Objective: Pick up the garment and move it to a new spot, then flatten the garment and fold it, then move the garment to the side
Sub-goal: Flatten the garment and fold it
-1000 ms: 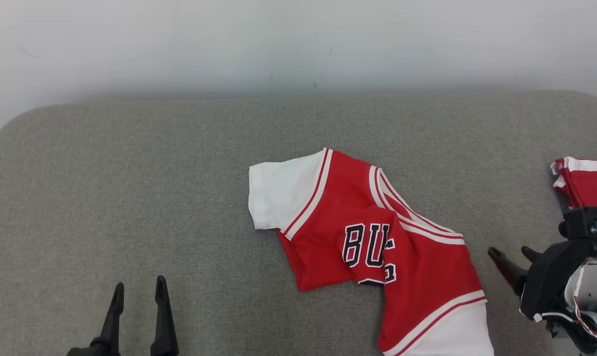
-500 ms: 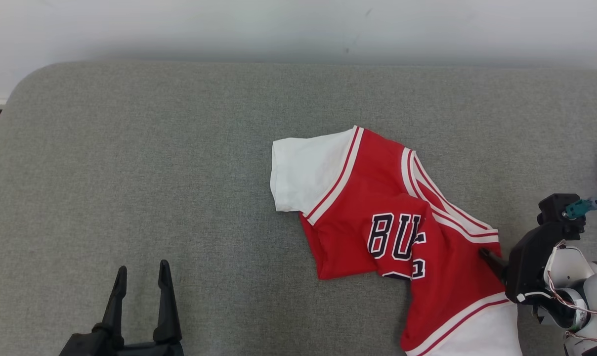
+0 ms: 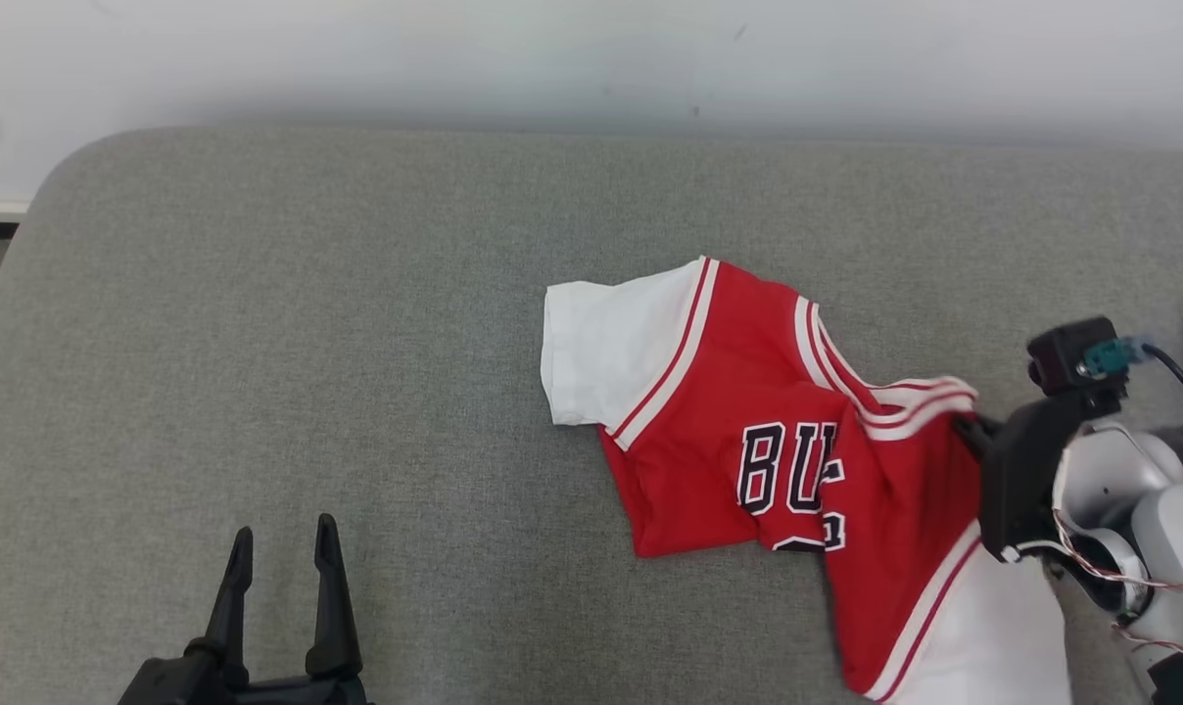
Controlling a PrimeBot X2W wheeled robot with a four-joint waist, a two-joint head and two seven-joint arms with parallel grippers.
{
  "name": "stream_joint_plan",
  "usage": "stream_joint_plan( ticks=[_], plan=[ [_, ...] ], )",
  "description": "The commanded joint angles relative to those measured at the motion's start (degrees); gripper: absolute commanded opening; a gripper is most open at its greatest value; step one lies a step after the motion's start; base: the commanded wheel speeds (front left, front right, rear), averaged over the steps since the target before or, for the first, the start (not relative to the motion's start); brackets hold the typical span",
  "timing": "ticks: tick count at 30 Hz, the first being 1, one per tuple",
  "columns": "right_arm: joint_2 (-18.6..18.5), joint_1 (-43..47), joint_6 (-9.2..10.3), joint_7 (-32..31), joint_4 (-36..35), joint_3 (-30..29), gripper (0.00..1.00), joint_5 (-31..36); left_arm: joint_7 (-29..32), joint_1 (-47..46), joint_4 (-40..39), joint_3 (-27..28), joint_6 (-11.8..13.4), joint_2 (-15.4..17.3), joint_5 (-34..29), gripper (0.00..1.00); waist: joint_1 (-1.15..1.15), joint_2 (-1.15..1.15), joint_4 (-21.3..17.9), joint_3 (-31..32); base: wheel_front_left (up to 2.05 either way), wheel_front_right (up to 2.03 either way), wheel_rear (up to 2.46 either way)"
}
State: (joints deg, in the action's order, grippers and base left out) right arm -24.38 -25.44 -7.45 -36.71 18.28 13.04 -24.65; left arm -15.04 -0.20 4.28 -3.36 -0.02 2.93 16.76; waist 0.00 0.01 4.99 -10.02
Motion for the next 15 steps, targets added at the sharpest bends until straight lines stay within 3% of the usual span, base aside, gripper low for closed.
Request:
stream_joint_plan(
  ticks=[1,7,15],
  plan=[
    [-0.1,-1.0,-0.02,0.4,-1.7,1.1,0.0,-0.5,-0.2,0.5,0.1,-0.1,0.2,-0.1,0.4,1.0,0.0,-0.01,-0.2,0.8,0.0,0.0,0.0],
    [1.6,-5.1,-0.02,0.1,-10.0,5.9,0.0,-4.5,-0.2,1.3,0.1,-0.1,0.9,-0.1,1.1,1.0,0.0,-0.01,-0.5,2.4,0.0,0.0,0.0],
    [8.0,-14.5,-0.02,1.4,-15.0,11.1,0.0,-11.1,-0.2,2.6,-0.1,-0.1,1.5,-0.1,1.8,1.0,0.0,-0.01,-0.8,4.2,0.0,0.0,0.0]
  ],
)
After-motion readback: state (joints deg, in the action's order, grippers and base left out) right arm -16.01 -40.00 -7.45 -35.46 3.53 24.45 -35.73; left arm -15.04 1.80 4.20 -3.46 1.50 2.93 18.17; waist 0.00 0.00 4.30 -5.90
